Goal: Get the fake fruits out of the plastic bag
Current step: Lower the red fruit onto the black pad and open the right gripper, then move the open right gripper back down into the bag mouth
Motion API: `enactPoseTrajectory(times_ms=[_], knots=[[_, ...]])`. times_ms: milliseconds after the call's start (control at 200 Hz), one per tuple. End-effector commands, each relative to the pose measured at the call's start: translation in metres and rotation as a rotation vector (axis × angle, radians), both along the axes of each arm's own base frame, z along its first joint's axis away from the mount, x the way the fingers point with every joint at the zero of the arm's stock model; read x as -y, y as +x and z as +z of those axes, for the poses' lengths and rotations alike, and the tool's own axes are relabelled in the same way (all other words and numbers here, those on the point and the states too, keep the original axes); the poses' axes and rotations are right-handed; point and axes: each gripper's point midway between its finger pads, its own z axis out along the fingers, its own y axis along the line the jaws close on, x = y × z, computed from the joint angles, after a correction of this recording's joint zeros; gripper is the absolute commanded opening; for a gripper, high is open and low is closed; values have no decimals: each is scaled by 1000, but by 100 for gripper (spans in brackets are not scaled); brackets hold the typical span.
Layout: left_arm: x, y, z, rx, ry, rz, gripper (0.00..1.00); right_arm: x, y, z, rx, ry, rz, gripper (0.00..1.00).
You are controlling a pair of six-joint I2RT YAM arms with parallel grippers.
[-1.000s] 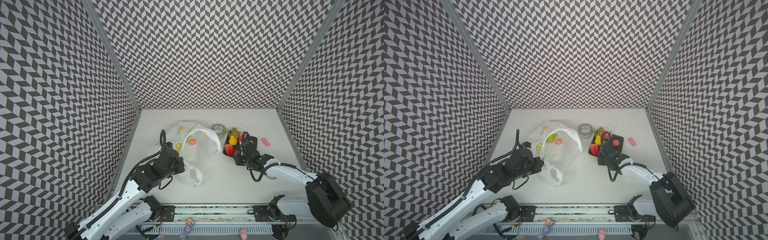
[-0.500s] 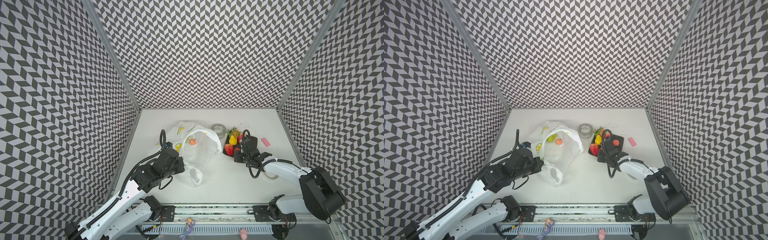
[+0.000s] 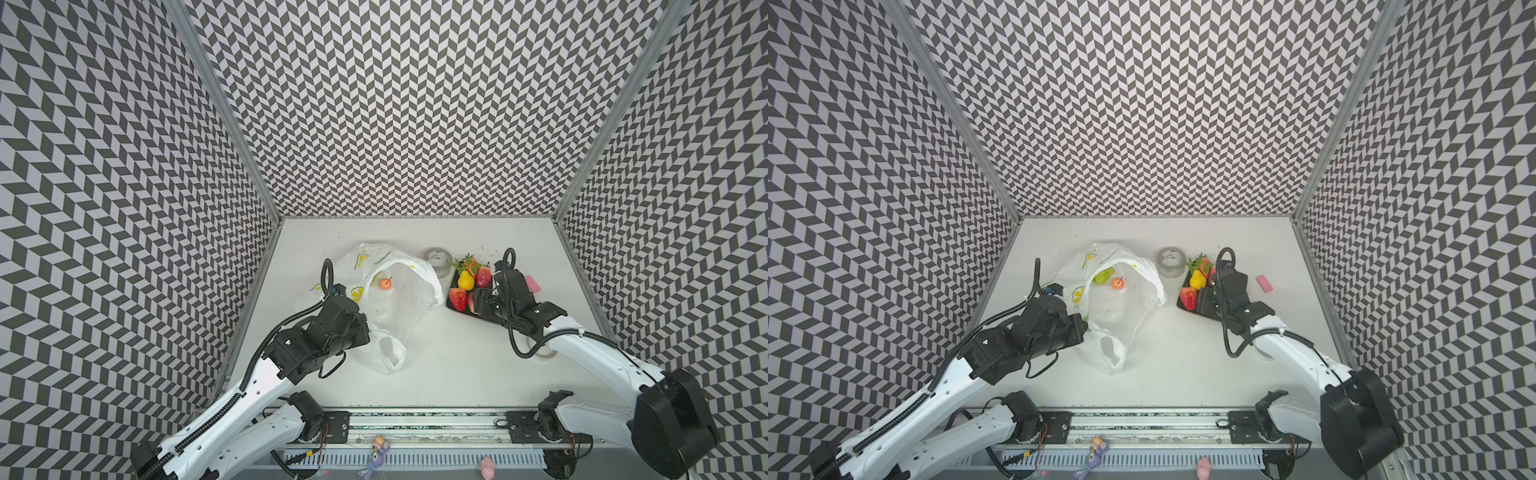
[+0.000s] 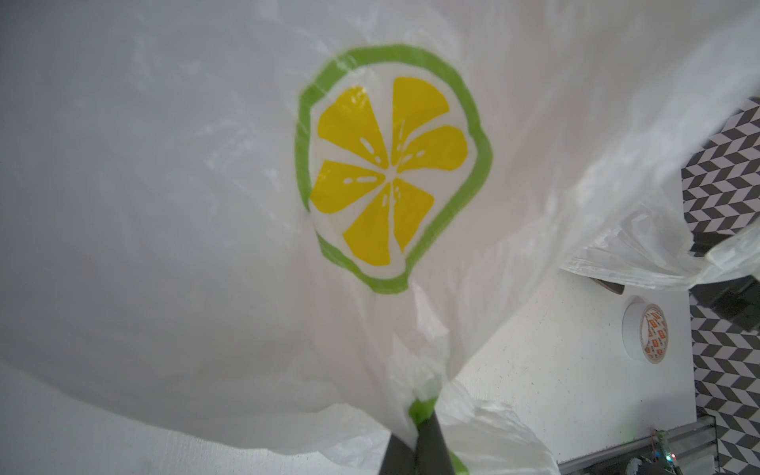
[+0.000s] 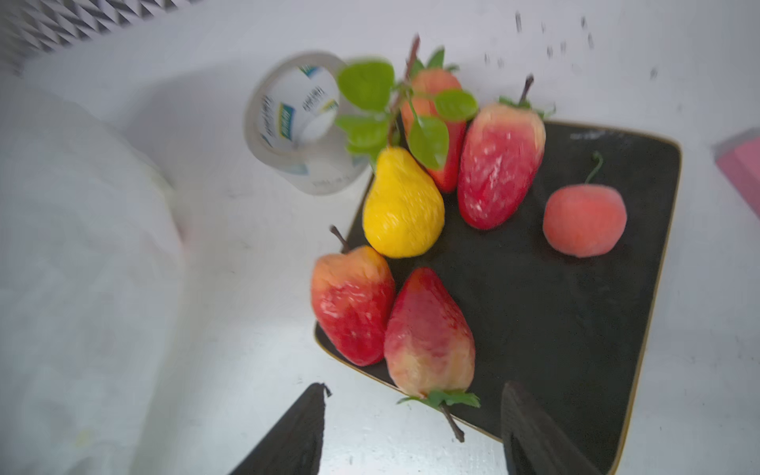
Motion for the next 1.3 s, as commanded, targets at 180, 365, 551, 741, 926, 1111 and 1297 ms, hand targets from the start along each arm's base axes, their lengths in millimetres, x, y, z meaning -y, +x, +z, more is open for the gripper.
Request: enactPoseTrajectory(times_ms=[180, 365, 551, 741, 926, 1111, 1297], knots=[[-3, 6, 3, 23, 9, 18, 0, -68, -27, 114, 362, 124, 368, 50], [-3, 5, 3, 18, 8, 16, 0, -151, -85, 137, 519, 94, 684, 48], [-4, 3, 3, 17, 7, 17, 0, -202, -121, 118, 639, 0, 866, 47], [-4, 2, 2, 10, 5, 16, 0, -238, -108, 72, 558, -82, 906, 45], [-4, 0, 0, -1, 3, 15, 0, -262, -71, 28, 441, -182, 793, 42], [-5, -2, 2, -4, 2, 14, 0, -274, -29, 5, 321, -105, 609, 44], [-2, 0, 6, -1, 2, 7, 0, -277, 4, -22, 185, 19, 445, 46]])
